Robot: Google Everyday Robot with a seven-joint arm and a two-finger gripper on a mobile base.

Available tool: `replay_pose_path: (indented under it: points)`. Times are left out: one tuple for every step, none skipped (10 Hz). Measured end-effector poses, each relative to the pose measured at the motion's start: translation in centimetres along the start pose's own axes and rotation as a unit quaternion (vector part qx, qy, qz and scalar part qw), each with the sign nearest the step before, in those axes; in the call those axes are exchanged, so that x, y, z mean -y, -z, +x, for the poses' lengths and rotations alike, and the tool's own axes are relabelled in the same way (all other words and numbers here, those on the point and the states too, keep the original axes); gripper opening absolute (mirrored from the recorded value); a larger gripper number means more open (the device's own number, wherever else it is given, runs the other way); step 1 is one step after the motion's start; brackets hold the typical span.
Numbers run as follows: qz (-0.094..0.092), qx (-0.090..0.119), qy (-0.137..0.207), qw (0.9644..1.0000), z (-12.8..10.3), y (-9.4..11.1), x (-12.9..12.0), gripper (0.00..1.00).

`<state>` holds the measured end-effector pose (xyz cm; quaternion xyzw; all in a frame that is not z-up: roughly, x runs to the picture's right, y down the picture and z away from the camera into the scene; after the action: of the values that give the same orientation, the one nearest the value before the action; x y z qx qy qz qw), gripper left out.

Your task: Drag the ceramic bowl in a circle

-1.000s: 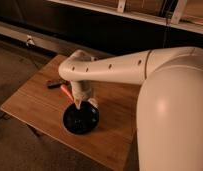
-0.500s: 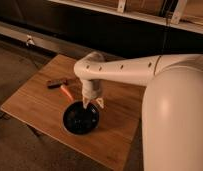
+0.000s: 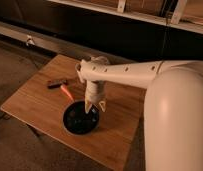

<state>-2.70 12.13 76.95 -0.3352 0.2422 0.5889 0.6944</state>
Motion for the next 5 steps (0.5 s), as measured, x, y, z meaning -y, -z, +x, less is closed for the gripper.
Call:
replay_pose_path:
  points:
    - [0.002,-0.003,0.01,0.9999,0.08,-0.32,0.03,0.65]
    - [0.006,-0.004,0.02,0.9998,0.1,-0.69,0.03,0.65]
    - [0.012,-0.002,0.028,0.9995,-0.08,-0.95,-0.1,0.65]
    - [0.015,0.0,0.033,0.9993,-0.22,-1.05,-0.23,0.65]
    - [0.017,0.004,0.038,0.9991,-0.39,-1.21,-0.34,0.65]
